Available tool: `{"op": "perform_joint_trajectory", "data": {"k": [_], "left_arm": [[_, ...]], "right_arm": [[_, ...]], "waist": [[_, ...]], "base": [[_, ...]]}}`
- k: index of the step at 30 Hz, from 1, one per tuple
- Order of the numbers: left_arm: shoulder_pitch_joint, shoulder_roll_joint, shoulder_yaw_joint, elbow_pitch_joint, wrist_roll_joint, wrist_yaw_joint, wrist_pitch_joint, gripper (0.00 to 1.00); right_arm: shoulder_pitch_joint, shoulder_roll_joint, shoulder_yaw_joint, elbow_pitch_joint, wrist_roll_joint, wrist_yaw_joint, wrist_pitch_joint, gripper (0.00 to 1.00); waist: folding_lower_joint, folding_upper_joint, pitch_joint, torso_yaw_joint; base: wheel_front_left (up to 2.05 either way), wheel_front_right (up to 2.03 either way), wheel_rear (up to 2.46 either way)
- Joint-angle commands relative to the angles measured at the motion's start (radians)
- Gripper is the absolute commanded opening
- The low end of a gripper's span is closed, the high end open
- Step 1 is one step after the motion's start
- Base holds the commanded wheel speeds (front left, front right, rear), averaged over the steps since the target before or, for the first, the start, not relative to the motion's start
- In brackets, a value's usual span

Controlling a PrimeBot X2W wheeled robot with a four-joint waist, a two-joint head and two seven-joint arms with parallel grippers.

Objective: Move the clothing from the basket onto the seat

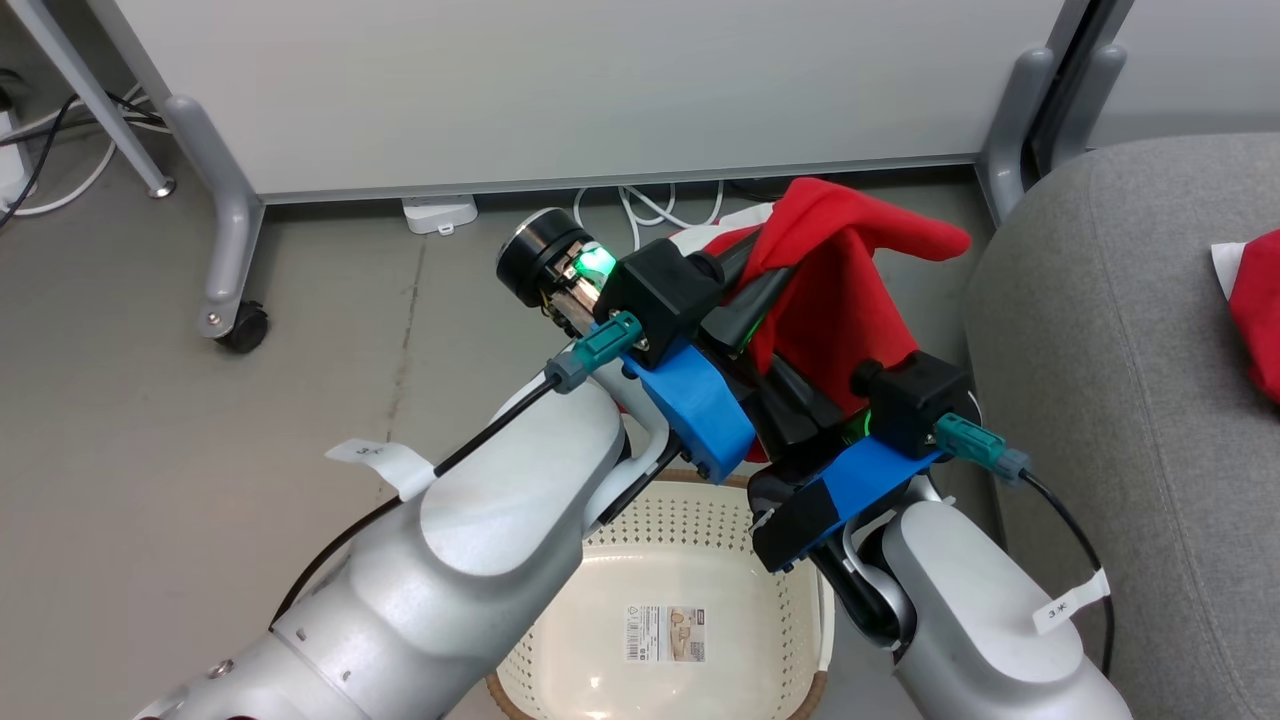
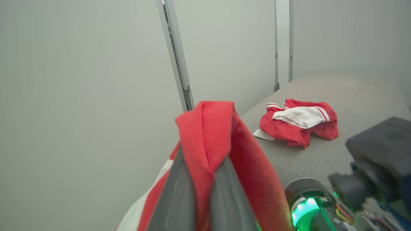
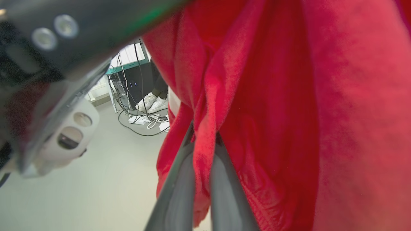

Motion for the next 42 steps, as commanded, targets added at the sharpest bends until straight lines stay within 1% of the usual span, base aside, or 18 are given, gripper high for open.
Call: {"op": "perform_joint_trajectory", "data": {"k": [1, 13, 14, 15, 16, 24, 30, 42], "left_arm": [[-0.006, 0.003, 0.003, 0.000, -0.002, 0.000, -0.006, 0.00], [0.011, 0.003, 0.009, 0.002, 0.004, 0.003, -0.006, 0.00], [0.012, 0.003, 0.010, 0.003, 0.008, 0.007, -0.006, 0.33], [0.013, 0.003, 0.010, 0.003, 0.010, 0.007, -0.006, 0.94], [0.015, 0.002, 0.014, 0.000, 0.010, 0.008, -0.006, 1.00], [0.024, 0.001, 0.021, -0.012, 0.026, 0.018, -0.006, 1.00], [0.031, 0.012, 0.032, -0.019, 0.035, 0.021, -0.006, 1.00], [0.049, 0.043, 0.041, -0.030, 0.037, 0.030, -0.006, 1.00]], "right_arm": [[-0.008, -0.002, 0.003, 0.002, 0.003, 0.000, -0.003, 0.00], [0.008, -0.002, 0.006, -0.003, 0.000, 0.000, -0.003, 0.00], [0.010, -0.002, 0.007, -0.004, -0.001, 0.000, -0.003, 0.00], [0.011, -0.002, 0.007, -0.004, -0.001, 0.000, -0.003, 0.00], [0.012, -0.002, 0.007, -0.005, -0.002, 0.000, -0.003, 0.00], [0.021, -0.002, 0.007, -0.011, -0.010, 0.000, -0.003, 0.00], [0.032, -0.002, -0.013, -0.008, -0.019, 0.000, -0.003, 0.00], [0.042, -0.002, -0.096, -0.048, -0.070, 0.000, -0.003, 0.00]], "waist": [[0.0000, 0.0000, 0.000, -0.001], [0.0000, 0.0000, -0.013, -0.002], [0.0000, 0.0000, -0.014, -0.002], [0.0000, 0.0000, -0.015, -0.002], [0.0000, 0.0000, -0.015, -0.002], [0.0000, 0.0000, -0.019, -0.004], [0.0000, 0.0000, -0.016, -0.014], [0.0000, 0.0000, 0.020, -0.077]], "base": [[0.00, 0.00, 0.00], [0.00, 0.00, 0.00], [0.00, 0.00, 0.00], [0.00, 0.00, 0.00], [0.00, 0.00, 0.00], [0.00, 0.00, 0.00], [0.00, 0.00, 0.00], [0.00, 0.00, 0.00]]}}
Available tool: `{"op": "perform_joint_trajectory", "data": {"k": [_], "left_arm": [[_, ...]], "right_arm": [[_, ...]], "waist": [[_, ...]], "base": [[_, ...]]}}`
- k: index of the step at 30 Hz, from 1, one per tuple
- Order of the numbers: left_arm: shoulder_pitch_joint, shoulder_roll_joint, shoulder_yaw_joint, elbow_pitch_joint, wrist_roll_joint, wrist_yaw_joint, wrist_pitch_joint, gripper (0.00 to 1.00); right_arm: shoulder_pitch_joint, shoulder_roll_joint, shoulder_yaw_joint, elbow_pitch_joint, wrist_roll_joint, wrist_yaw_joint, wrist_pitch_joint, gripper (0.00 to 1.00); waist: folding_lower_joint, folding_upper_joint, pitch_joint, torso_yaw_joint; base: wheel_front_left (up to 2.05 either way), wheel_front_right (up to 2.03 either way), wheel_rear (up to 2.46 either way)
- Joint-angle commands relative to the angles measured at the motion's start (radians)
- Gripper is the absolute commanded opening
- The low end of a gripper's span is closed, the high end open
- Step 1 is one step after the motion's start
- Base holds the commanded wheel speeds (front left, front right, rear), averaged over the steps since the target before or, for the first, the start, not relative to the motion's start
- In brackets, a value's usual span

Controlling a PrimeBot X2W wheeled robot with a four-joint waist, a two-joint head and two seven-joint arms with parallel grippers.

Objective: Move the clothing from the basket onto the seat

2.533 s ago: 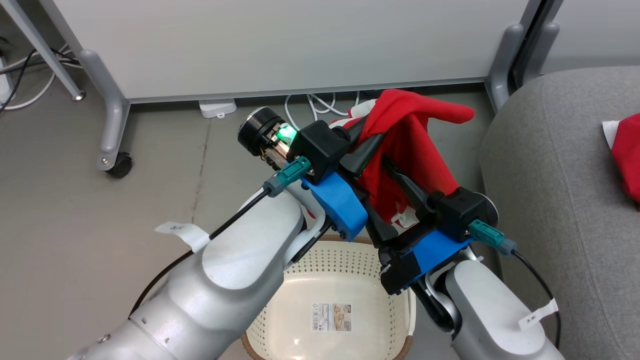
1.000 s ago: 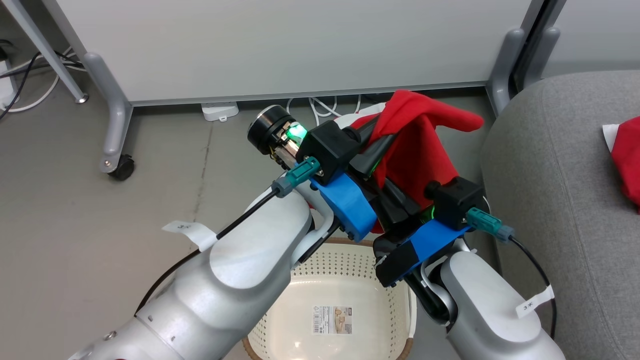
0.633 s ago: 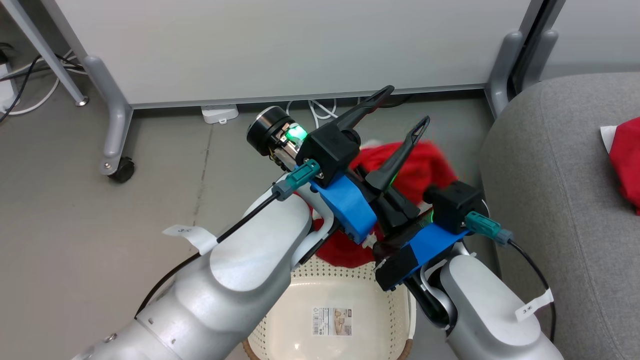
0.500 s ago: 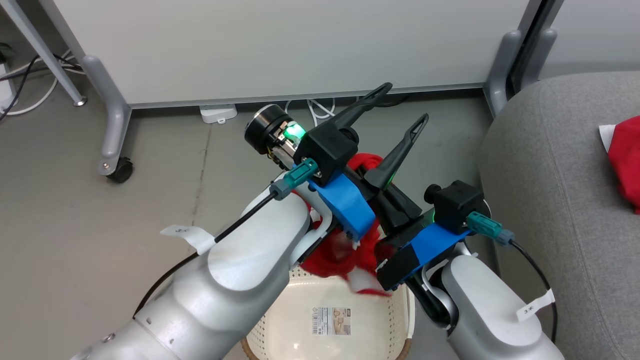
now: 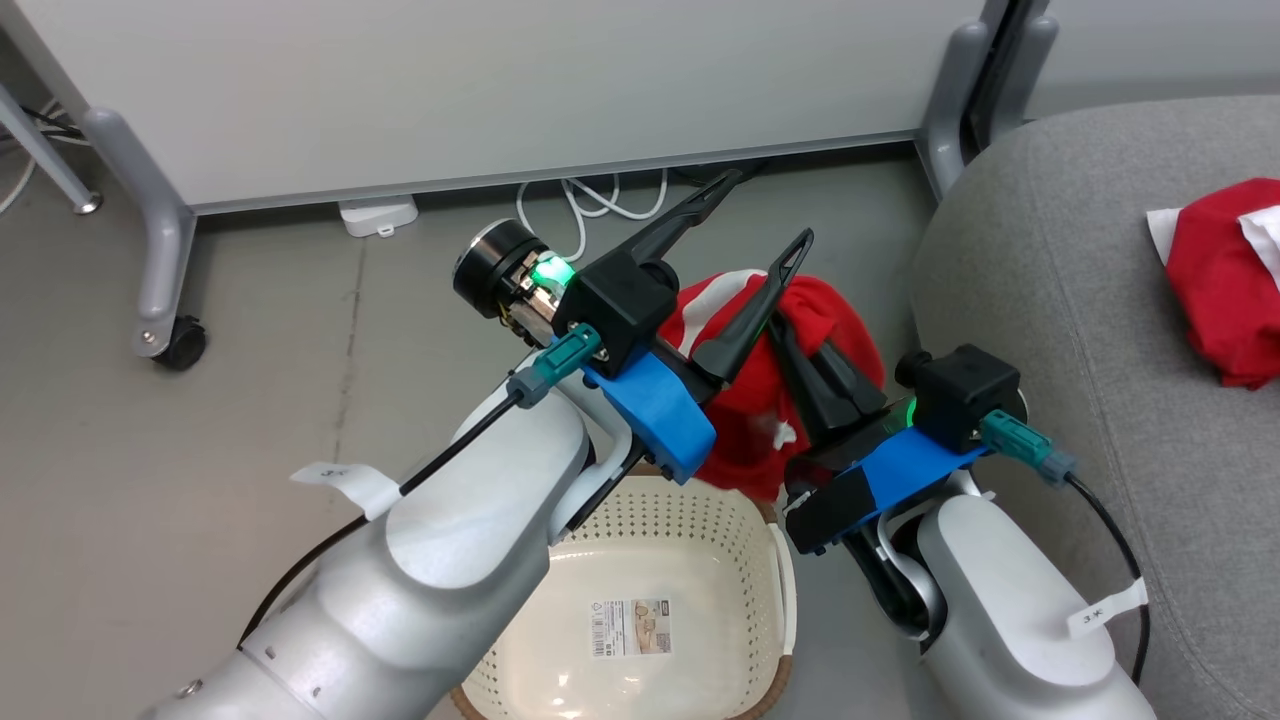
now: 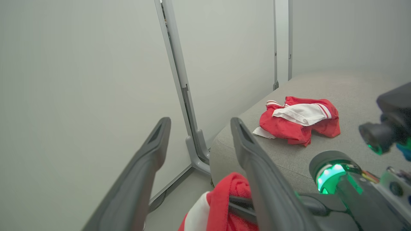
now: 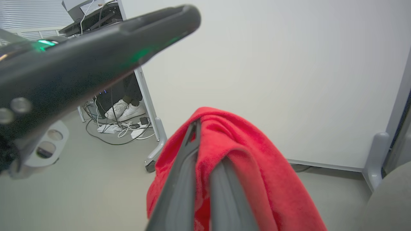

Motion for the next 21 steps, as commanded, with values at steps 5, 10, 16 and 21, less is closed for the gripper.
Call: {"op": "perform_joint_trajectory", "data": {"k": [5, 10, 16, 21], "left_arm": [[0.023, 0.016, 0.002, -0.010, 0.000, 0.006, -0.005, 1.00], [0.039, 0.032, 0.000, -0.015, 0.002, 0.011, -0.005, 1.00], [0.057, 0.045, -0.009, -0.019, 0.009, 0.016, -0.005, 1.00], [0.071, 0.049, -0.018, -0.024, 0.010, 0.020, -0.005, 1.00]], "right_arm": [[0.011, -0.002, -0.048, -0.028, -0.030, 0.000, -0.004, 0.00], [0.017, -0.002, -0.102, -0.053, -0.062, 0.000, -0.004, 0.00], [0.035, -0.002, -0.160, -0.090, -0.096, 0.000, -0.004, 0.00], [0.056, -0.002, -0.202, -0.118, -0.128, 0.000, -0.004, 0.00]], "waist": [[0.0000, 0.0000, 0.023, -0.045], [0.0000, 0.0000, 0.041, -0.081], [0.0000, 0.0000, 0.058, -0.123], [0.0000, 0.0000, 0.071, -0.158]], "base": [[0.00, 0.00, 0.00], [0.00, 0.00, 0.00], [0.00, 0.00, 0.00], [0.00, 0.00, 0.00]]}}
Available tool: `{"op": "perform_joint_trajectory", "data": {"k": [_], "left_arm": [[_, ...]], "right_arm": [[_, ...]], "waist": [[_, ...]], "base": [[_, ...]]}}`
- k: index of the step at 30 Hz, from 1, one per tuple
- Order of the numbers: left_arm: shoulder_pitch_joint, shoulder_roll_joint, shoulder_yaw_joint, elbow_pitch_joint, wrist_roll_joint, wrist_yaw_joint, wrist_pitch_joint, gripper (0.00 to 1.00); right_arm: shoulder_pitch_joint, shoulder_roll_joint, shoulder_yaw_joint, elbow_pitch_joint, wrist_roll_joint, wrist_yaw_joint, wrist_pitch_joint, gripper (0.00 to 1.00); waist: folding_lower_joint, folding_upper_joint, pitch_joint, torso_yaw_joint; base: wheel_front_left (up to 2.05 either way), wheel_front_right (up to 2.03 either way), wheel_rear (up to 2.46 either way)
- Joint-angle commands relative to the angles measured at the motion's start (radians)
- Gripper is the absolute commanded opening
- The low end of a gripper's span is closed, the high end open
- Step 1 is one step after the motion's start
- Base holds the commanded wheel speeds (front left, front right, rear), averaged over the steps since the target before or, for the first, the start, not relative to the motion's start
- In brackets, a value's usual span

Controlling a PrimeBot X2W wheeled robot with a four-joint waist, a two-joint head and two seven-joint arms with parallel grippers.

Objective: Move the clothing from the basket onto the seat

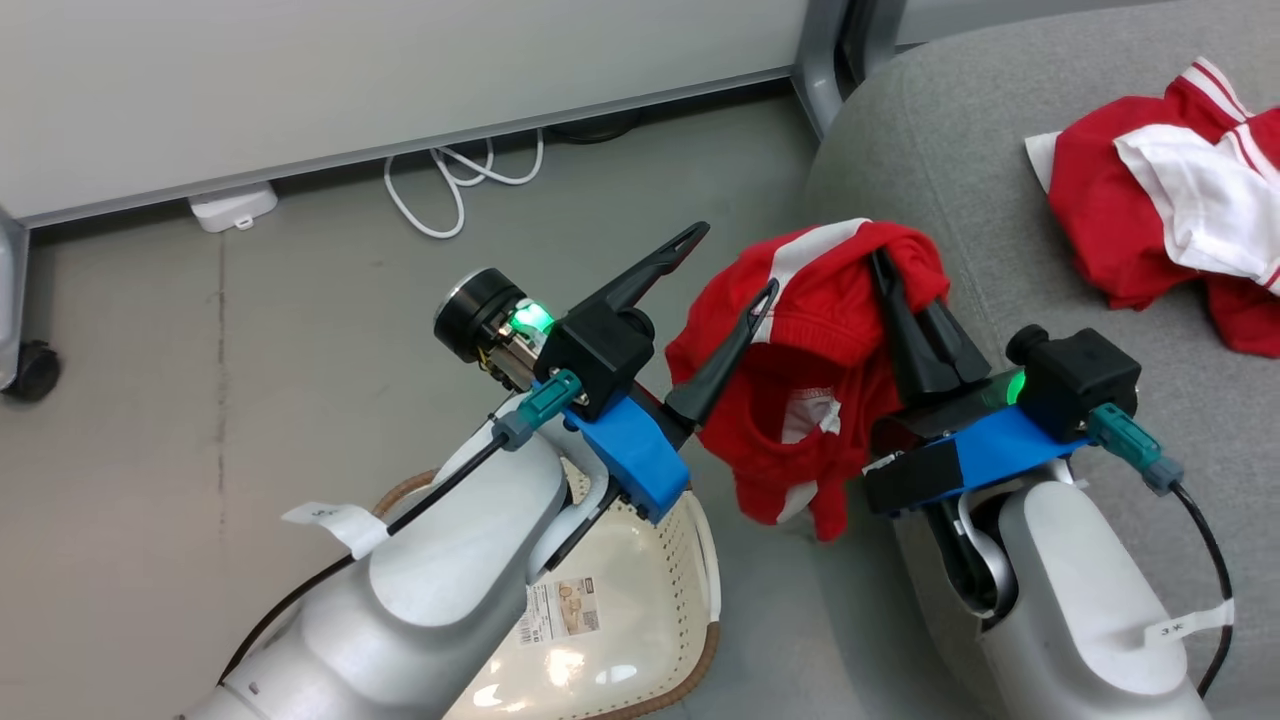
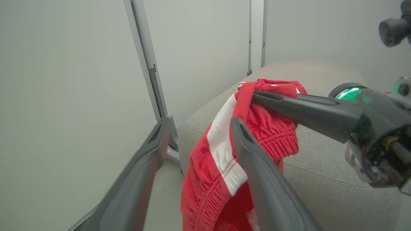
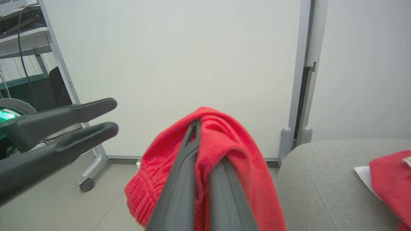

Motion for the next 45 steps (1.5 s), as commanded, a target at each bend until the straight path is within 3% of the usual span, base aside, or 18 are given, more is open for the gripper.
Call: {"op": "perform_joint_trajectory", "data": {"k": [1, 22, 31, 38, 45], "left_arm": [[0.012, 0.005, -0.002, -0.004, 0.003, 0.006, -0.005, 1.00], [0.054, 0.021, 0.007, -0.035, 0.032, 0.020, -0.005, 1.00], [0.036, 0.043, 0.044, -0.078, 0.057, 0.040, -0.005, 1.00], [-0.015, 0.055, 0.048, -0.097, 0.085, 0.037, -0.005, 1.00], [-0.063, 0.065, 0.038, -0.105, 0.106, 0.028, 0.001, 1.00]], "right_arm": [[0.012, -0.001, -0.011, -0.011, -0.012, 0.000, -0.004, 0.00], [0.049, -0.001, -0.122, -0.110, -0.044, 0.000, -0.004, 0.00], [-0.120, -0.008, -0.197, -0.197, -0.100, 0.000, -0.004, 0.00], [-0.336, -0.092, -0.306, -0.244, -0.128, 0.000, -0.004, 0.00], [-0.539, -0.251, -0.391, -0.227, -0.158, 0.000, -0.004, 0.00]], "waist": [[0.0000, 0.0000, 0.007, -0.017], [0.0000, 0.0000, 0.050, -0.098], [0.0000, 0.0000, 0.120, -0.099], [0.0000, 0.0000, 0.248, -0.083], [0.0000, 0.0000, 0.349, -0.069]], "base": [[0.00, 0.00, 0.00], [0.00, 0.00, 0.00], [0.00, 0.00, 0.00], [0.00, 0.00, 0.00], [0.00, 0.00, 0.00]]}}
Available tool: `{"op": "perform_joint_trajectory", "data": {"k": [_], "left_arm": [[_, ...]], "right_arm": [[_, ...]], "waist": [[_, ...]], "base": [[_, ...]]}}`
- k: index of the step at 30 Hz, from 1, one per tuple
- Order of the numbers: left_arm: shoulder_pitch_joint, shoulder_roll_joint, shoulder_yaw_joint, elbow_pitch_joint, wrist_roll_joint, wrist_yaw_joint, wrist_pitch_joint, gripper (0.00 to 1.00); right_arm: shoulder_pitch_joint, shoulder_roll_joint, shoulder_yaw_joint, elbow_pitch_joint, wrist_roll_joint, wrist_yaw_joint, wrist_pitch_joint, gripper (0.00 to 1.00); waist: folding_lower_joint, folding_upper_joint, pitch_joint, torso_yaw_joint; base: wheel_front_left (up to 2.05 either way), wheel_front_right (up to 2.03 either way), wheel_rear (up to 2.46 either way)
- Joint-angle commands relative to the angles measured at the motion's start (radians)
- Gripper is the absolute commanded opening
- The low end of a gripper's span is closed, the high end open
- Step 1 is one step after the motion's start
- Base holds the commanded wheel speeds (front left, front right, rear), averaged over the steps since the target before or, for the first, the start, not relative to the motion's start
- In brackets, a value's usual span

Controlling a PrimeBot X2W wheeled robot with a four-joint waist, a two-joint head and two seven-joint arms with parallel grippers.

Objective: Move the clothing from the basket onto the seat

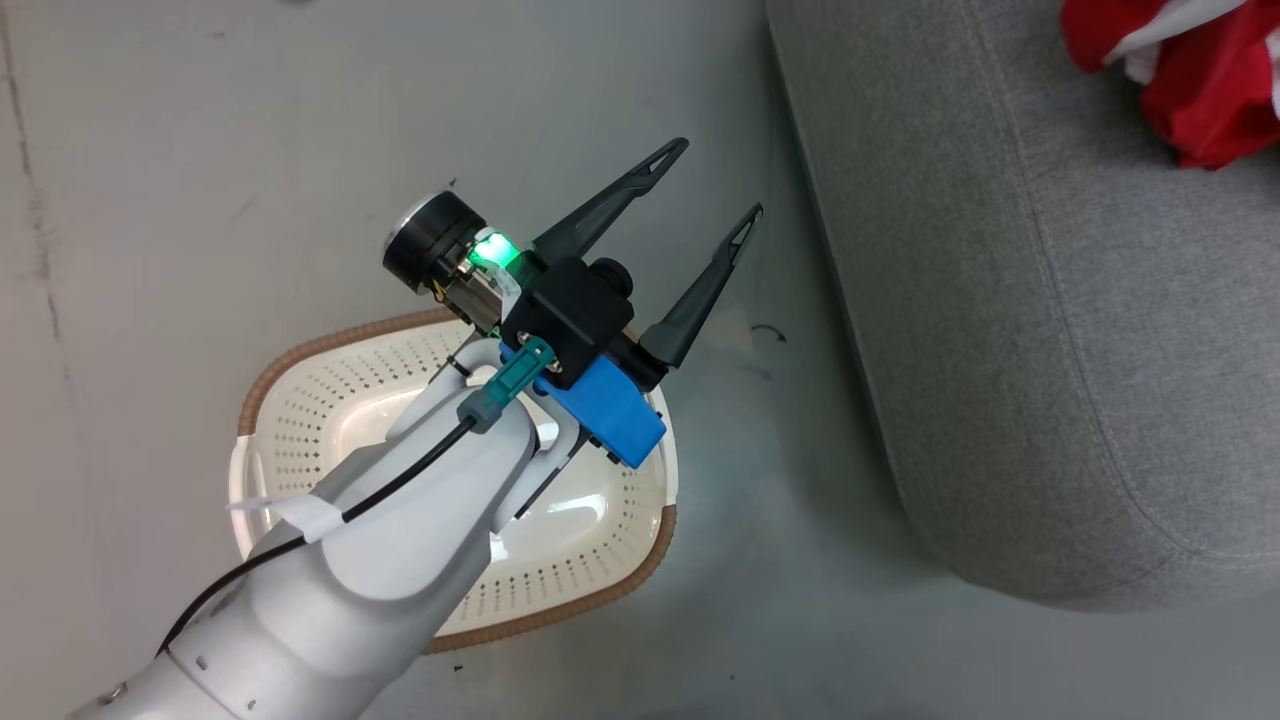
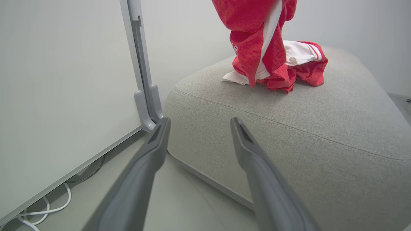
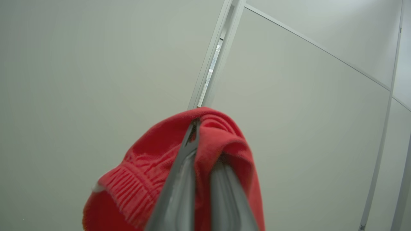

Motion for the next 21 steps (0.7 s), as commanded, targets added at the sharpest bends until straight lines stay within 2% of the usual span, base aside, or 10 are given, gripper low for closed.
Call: {"op": "perform_joint_trajectory", "data": {"k": [1, 9, 14, 16, 21], "left_arm": [[-0.019, 0.009, 0.000, -0.004, 0.007, -0.003, 0.000, 1.00], [-0.042, 0.032, -0.004, -0.021, 0.015, 0.003, 0.011, 1.00], [-0.049, 0.043, -0.006, -0.034, 0.019, 0.007, 0.017, 1.00], [-0.050, 0.051, -0.005, -0.038, 0.019, 0.011, 0.018, 1.00], [-0.054, 0.060, -0.005, -0.044, 0.016, 0.012, 0.020, 1.00]], "right_arm": [[-0.033, -0.023, -0.010, 0.003, 0.000, 0.000, -0.003, 0.00], [-0.177, -0.216, -0.086, 0.149, 0.017, 0.000, -0.004, 0.00], [-0.198, -0.291, -0.107, 0.239, 0.005, 0.000, -0.003, 0.00], [-0.189, -0.289, -0.106, 0.251, 0.000, 0.000, -0.003, 0.00], [-0.113, -0.214, -0.144, 0.280, -0.024, 0.000, -0.003, 0.00]], "waist": [[-0.0001, 0.0000, 0.038, 0.008], [-0.0001, 0.0000, 0.107, 0.000], [-0.0001, 0.0000, 0.134, 0.001], [-0.0001, 0.0000, 0.141, -0.002], [-0.0001, 0.0000, 0.155, -0.006]], "base": [[0.00, 0.00, 0.00], [0.00, 0.00, 0.00], [0.00, 0.00, 0.00], [0.00, 0.00, 0.00], [0.00, 0.00, 0.00]]}}
